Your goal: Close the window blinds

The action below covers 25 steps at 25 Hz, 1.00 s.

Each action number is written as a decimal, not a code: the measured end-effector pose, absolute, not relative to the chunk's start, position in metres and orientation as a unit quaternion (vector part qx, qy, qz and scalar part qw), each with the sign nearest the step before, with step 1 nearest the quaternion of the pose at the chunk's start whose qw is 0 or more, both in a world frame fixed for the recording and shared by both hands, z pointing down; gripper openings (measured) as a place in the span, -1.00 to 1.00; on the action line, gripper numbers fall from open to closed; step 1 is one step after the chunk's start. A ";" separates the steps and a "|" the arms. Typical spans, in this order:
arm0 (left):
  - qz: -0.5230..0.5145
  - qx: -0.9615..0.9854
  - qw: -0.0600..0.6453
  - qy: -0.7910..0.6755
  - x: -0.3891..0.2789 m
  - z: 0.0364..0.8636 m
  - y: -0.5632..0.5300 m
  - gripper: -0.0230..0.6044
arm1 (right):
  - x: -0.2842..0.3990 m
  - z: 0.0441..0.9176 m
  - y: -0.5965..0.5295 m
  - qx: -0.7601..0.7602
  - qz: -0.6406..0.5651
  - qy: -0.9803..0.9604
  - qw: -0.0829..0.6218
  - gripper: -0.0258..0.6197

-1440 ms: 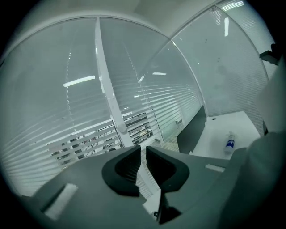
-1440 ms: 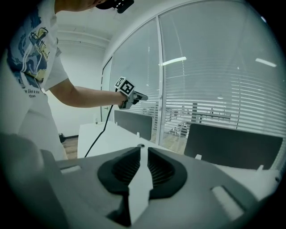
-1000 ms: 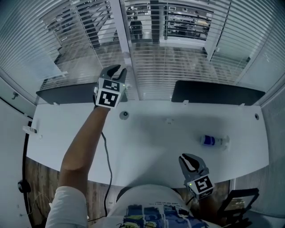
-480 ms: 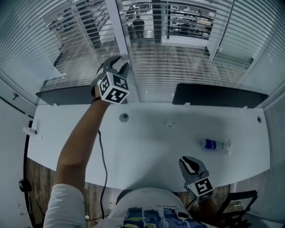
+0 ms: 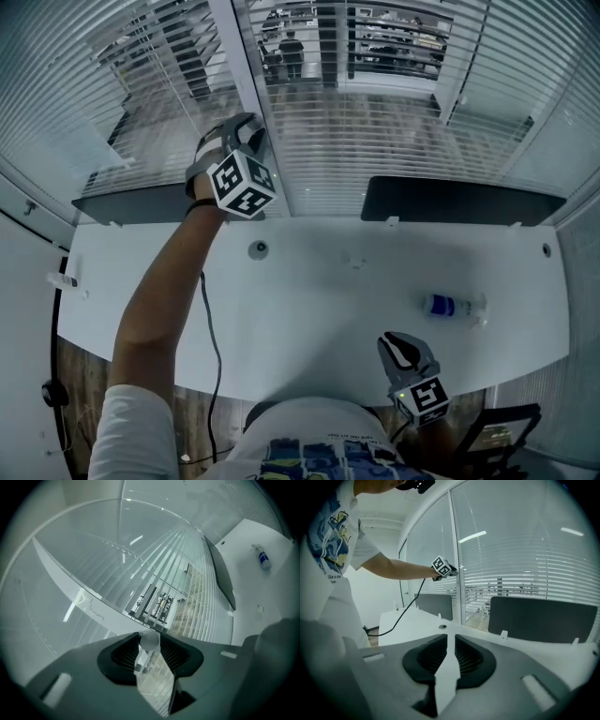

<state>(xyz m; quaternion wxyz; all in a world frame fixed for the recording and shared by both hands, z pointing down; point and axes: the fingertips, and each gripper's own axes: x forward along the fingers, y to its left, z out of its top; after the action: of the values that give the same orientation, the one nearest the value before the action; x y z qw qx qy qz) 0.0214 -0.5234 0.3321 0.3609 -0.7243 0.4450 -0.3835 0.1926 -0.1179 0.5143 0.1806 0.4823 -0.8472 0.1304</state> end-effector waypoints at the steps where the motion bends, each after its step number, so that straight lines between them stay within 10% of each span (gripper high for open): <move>1: -0.385 -0.722 0.362 0.446 0.021 0.333 -0.525 -0.50 | 0.194 0.517 -0.119 0.482 0.132 -0.847 0.180 -0.81; 10: -0.328 -0.745 0.306 0.494 0.022 0.328 -0.525 -0.51 | 0.196 0.516 -0.121 0.479 0.127 -0.848 0.188 -0.81; 25: -0.016 -0.820 -0.065 0.568 0.003 0.319 -0.526 -0.52 | 0.191 0.515 -0.124 0.474 0.115 -0.850 0.198 -0.81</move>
<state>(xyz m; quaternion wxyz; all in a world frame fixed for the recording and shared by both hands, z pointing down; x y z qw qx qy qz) 0.0028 -0.5263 0.3188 -0.0653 -0.8202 0.5681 -0.0158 0.1910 -0.1236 0.5151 0.1982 0.4738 -0.8503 0.1152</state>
